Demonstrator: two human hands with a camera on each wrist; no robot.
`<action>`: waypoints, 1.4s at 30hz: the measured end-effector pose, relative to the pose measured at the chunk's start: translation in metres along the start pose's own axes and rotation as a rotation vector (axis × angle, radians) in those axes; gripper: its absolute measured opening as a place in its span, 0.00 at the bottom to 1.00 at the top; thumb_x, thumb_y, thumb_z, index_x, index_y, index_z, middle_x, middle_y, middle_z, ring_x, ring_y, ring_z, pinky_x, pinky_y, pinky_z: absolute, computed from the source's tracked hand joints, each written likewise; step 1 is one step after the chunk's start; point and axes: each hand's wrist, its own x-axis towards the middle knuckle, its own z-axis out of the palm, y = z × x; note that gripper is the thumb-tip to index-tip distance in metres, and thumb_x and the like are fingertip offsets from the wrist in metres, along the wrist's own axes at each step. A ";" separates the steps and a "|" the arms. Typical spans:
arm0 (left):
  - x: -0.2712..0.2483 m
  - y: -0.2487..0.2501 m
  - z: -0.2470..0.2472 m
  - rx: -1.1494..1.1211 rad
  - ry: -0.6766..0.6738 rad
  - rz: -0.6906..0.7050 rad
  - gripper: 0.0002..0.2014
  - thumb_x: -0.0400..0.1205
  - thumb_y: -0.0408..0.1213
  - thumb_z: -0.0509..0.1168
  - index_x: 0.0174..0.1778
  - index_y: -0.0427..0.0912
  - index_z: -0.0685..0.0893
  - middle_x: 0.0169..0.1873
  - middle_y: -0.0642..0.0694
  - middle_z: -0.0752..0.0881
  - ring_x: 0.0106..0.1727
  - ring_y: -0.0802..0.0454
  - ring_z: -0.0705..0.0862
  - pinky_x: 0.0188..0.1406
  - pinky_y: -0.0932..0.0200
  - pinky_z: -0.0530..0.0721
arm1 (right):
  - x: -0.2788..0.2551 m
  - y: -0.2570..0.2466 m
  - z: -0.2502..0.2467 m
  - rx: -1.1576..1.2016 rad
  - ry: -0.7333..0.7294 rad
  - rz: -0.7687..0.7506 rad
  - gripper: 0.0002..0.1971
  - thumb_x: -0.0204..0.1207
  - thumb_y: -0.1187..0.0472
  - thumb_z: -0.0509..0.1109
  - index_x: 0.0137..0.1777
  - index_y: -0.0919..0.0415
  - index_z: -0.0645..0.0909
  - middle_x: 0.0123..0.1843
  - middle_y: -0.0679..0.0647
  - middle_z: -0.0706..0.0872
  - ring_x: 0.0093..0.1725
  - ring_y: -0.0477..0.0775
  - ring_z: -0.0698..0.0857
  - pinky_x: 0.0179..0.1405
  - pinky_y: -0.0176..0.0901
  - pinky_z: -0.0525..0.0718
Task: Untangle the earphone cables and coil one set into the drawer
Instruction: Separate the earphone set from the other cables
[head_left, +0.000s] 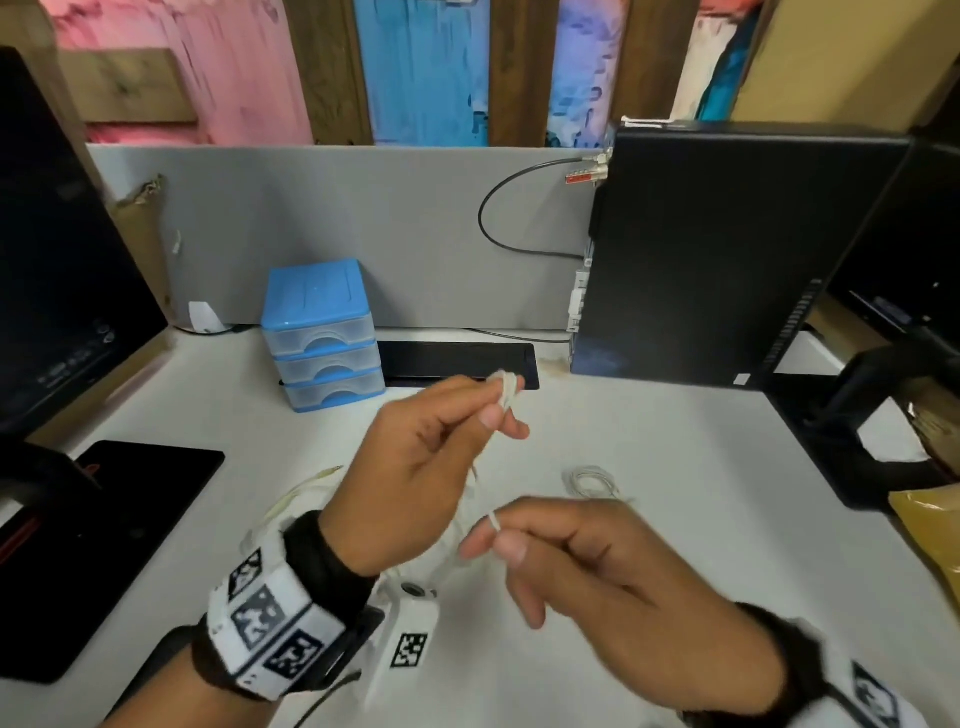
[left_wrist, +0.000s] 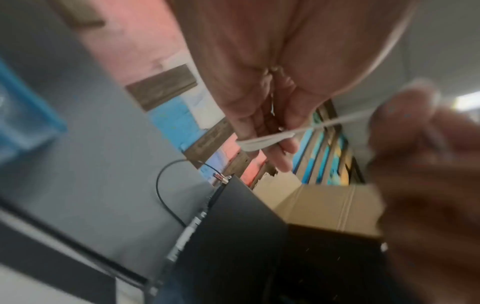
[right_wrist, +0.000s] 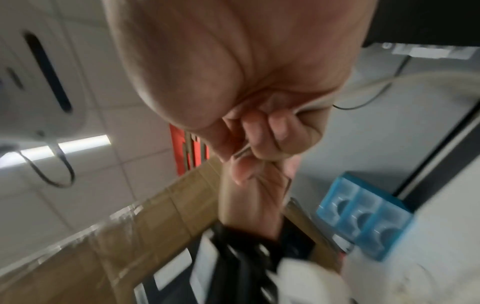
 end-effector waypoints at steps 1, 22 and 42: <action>-0.002 -0.003 0.002 0.083 -0.045 0.008 0.12 0.86 0.39 0.61 0.52 0.43 0.91 0.42 0.47 0.89 0.49 0.50 0.87 0.57 0.45 0.82 | -0.001 -0.009 -0.007 0.005 0.045 -0.047 0.11 0.84 0.57 0.62 0.52 0.55 0.88 0.29 0.49 0.81 0.31 0.49 0.78 0.38 0.33 0.76; 0.001 0.010 0.005 -0.063 0.143 -0.045 0.14 0.86 0.39 0.60 0.43 0.41 0.90 0.42 0.48 0.93 0.60 0.55 0.87 0.64 0.55 0.80 | -0.004 -0.014 0.011 -0.177 0.057 -0.014 0.13 0.83 0.45 0.60 0.53 0.46 0.86 0.28 0.46 0.77 0.31 0.54 0.76 0.35 0.50 0.78; 0.013 0.040 -0.012 -0.793 0.172 -0.399 0.13 0.77 0.37 0.62 0.44 0.34 0.91 0.31 0.44 0.87 0.35 0.50 0.91 0.50 0.58 0.90 | 0.022 0.102 -0.059 -0.579 0.377 0.299 0.12 0.83 0.56 0.63 0.42 0.44 0.86 0.31 0.40 0.87 0.31 0.39 0.84 0.38 0.42 0.82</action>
